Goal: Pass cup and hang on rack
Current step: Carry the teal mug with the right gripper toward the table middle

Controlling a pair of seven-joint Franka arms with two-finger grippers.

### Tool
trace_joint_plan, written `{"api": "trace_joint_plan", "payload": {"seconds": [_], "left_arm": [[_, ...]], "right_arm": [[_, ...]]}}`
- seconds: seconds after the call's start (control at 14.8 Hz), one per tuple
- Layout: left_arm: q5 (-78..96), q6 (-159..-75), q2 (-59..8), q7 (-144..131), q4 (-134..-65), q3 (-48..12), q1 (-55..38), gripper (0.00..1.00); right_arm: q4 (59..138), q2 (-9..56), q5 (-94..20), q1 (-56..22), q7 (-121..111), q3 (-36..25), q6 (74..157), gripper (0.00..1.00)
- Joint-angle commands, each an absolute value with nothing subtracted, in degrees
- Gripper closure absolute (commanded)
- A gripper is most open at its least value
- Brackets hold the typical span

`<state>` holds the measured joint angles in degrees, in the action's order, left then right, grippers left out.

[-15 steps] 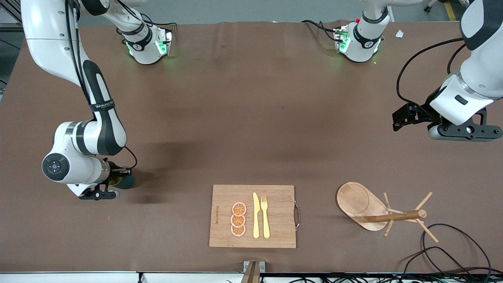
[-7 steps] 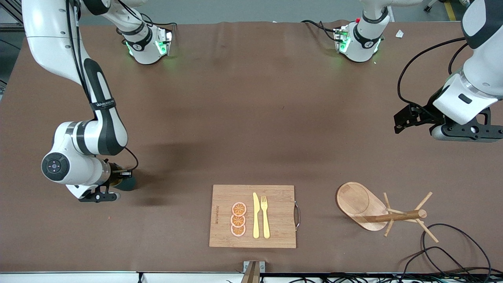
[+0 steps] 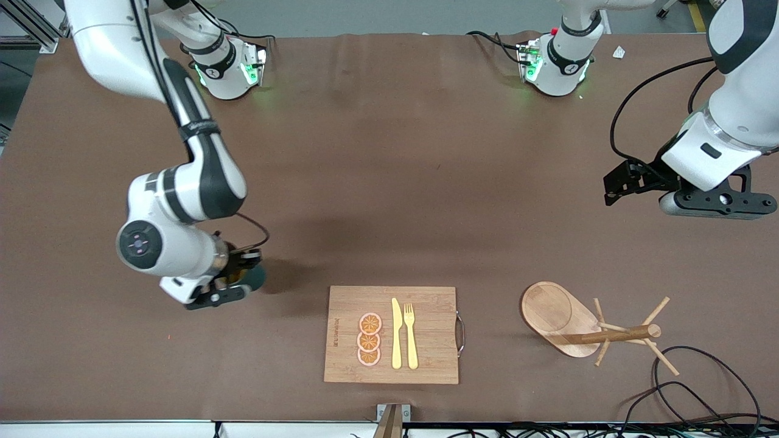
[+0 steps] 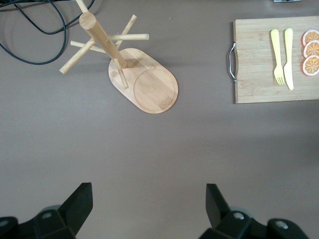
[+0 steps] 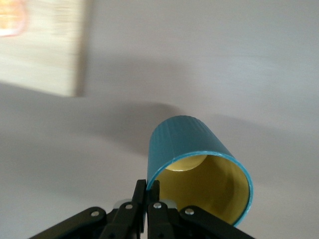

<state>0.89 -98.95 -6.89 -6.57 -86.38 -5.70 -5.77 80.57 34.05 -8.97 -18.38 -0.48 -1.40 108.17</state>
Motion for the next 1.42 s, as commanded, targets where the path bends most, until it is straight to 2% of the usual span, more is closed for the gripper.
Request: {"api": "trace_joint_plan", "payload": {"seconds": [0.0,0.27,0.54,0.88,1.35], "left_arm": [[0.4,-98.4,-5.8,-6.0,-86.4,-5.9,-5.6,0.0],[0.4,-98.4,-5.8,-6.0,-86.5,-5.9,-5.6,0.0],[0.4,-98.5,-6.0,-5.9,-86.4,-5.9,-5.6,0.0],[0.4,-98.4,-6.0,-5.9,-86.5,-5.9,-5.5,0.0],[0.5,-98.4,-6.0,-6.1,-86.5,-5.7,-4.9,0.0]], "right_arm": [[78.8,33.5,-10.4,-22.8,0.3,-0.5,105.7,0.98],[76.8,34.2,-10.8,-32.8,11.6,-0.6,106.4,0.98],[74.6,37.6,-10.7,-40.9,19.8,-0.7,112.4,0.98],[70.9,43.0,-10.1,-47.4,25.9,-1.1,115.0,0.98],[59.4,53.0,-5.5,-51.2,30.2,-2.0,115.0,0.98]]}}
